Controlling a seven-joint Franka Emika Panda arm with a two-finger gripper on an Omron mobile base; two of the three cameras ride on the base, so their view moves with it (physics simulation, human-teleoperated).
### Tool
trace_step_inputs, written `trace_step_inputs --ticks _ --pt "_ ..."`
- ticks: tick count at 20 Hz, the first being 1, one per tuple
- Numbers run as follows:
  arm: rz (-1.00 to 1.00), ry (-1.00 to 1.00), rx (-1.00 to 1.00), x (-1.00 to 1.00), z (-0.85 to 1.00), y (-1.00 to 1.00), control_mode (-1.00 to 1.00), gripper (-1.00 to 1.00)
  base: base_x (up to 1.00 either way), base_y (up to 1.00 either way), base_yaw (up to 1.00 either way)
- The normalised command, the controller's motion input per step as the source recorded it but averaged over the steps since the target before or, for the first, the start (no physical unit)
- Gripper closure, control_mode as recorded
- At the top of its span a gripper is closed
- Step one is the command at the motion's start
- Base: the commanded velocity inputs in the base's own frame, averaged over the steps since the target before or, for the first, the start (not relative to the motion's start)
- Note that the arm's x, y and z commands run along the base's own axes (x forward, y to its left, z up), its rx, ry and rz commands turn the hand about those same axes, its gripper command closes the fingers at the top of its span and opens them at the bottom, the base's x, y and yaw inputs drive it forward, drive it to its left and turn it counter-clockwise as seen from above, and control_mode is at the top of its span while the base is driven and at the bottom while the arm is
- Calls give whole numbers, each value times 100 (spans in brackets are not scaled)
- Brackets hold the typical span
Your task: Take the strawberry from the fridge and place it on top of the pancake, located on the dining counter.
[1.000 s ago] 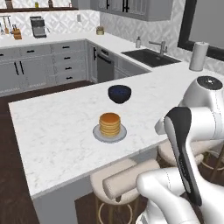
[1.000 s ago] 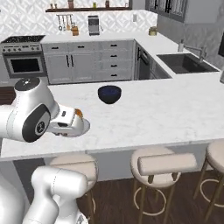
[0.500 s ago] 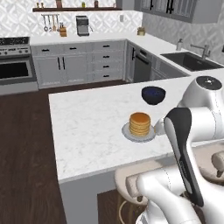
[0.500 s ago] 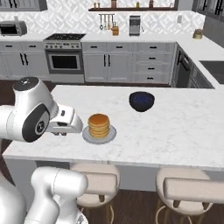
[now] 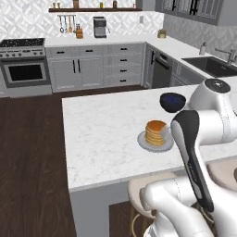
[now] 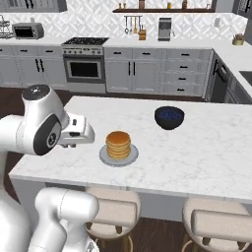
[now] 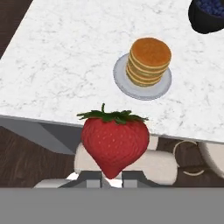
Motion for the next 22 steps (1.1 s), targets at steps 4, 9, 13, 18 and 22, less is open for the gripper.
trace_step_inputs --ticks 4,9,13,18,22 --pt "24 0 3 95 0 -15 -100 100 0 0 0" --pt "21 0 3 100 -1 -25 -100 100 0 0 0" --pt "14 3 0 100 -27 -42 -100 100 0 0 0" --pt "14 10 1 100 -59 -48 -100 100 0 0 0" --pt "17 14 4 100 -71 -39 -100 100 0 0 0"
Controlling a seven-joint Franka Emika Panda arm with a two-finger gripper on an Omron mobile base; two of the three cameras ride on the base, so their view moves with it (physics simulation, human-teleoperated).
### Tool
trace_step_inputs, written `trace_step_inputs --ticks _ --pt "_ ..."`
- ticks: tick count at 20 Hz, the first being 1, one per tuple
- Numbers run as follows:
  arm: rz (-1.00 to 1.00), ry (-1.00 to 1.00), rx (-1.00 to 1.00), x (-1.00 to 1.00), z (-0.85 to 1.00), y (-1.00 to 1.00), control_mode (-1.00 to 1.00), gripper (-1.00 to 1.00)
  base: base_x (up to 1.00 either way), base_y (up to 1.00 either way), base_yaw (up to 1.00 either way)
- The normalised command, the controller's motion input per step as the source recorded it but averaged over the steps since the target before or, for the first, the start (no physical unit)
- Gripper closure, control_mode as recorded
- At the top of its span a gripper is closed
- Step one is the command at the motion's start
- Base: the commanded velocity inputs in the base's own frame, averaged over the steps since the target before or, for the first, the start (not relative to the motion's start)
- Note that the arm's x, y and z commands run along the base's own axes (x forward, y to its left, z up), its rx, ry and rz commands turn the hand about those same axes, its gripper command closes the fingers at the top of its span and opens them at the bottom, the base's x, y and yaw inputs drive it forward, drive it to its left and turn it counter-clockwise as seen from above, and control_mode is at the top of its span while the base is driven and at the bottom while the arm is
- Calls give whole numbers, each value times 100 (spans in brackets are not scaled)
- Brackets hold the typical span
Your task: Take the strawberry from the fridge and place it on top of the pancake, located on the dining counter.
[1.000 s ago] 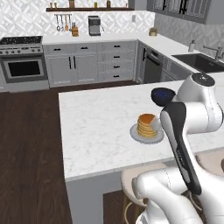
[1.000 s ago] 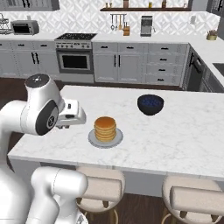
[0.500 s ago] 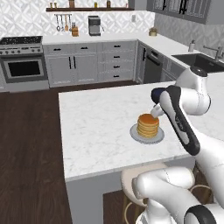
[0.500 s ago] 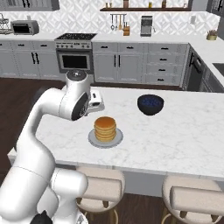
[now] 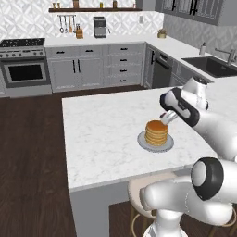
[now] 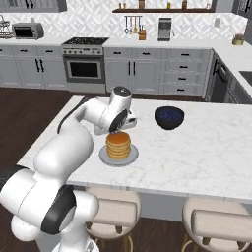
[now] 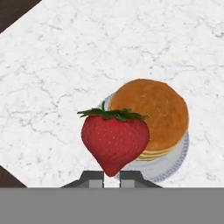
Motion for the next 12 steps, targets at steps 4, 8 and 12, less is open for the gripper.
trace_step_inputs --ticks 4,8,12 --pt "19 2 3 100 -37 -17 -100 100 0 0 0" --pt "17 3 0 83 -26 0 -100 100 0 0 0" --pt "13 9 0 34 -38 0 -100 100 0 0 0"
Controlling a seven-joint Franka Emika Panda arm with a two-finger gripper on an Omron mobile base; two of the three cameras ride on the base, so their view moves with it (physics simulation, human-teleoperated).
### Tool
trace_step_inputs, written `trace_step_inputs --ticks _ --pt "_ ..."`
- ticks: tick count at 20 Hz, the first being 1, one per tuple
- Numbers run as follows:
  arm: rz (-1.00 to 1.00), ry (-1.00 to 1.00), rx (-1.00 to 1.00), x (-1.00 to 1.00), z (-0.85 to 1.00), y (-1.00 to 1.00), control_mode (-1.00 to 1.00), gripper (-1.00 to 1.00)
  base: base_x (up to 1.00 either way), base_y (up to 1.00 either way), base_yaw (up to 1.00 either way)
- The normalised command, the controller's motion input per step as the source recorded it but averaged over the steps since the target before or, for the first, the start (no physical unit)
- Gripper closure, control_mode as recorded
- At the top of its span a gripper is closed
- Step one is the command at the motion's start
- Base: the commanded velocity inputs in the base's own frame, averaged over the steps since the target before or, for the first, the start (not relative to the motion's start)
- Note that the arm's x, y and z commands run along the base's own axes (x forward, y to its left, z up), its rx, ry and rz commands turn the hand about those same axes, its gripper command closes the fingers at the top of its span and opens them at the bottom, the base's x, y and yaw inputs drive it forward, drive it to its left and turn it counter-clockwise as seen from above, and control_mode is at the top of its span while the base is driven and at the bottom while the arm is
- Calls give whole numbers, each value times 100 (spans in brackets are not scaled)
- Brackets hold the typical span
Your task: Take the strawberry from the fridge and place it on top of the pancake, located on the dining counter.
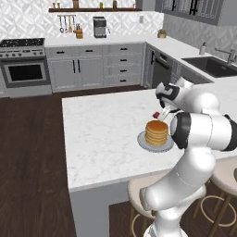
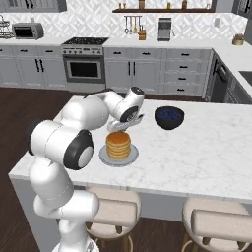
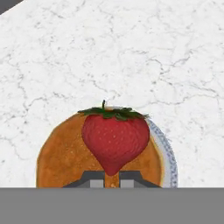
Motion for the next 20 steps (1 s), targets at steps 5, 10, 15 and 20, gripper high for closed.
trace_step_inputs --ticks 5,10,15,20 --pt "16 0 0 -31 -13 0 -100 100 0 0 0" --pt "23 -8 0 -29 0 1 -100 100 0 0 0" --pt "22 -4 0 -4 -4 1 -100 100 0 0 0" --pt "19 0 0 5 -14 0 -100 100 0 0 0"
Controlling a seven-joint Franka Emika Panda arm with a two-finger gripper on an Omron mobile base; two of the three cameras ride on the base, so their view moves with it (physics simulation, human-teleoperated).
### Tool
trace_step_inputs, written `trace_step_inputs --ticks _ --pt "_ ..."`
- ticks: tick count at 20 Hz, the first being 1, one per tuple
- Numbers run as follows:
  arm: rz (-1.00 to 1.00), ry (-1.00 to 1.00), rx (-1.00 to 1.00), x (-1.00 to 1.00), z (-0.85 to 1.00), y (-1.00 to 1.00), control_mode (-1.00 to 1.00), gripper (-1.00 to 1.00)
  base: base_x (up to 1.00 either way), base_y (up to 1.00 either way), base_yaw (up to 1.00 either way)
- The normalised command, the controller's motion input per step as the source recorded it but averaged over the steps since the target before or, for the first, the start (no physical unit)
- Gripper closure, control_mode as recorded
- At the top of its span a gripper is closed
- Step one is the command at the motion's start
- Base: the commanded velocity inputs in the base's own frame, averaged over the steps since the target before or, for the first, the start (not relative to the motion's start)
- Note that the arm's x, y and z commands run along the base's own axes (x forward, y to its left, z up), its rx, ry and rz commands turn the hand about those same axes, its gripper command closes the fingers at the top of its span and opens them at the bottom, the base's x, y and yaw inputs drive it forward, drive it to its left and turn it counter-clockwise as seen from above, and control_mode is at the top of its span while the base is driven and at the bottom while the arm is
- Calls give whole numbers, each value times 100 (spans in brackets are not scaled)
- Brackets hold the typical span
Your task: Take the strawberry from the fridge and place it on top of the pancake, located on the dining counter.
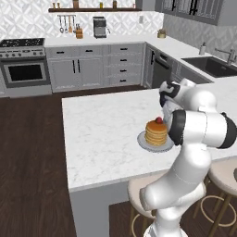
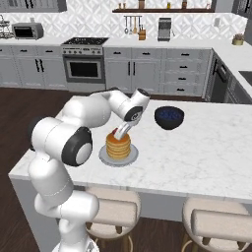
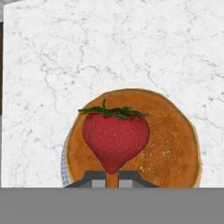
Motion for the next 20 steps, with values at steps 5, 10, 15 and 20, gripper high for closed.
trace_step_inputs --ticks 5,10,15,20 --pt "19 0 0 5 -11 0 -100 100 0 0 0" --pt "17 0 0 0 0 0 -100 100 0 0 0" --pt "14 0 0 0 0 0 -100 -100 0 0 0" --pt "10 -1 0 0 0 -1 -100 -100 0 0 0"
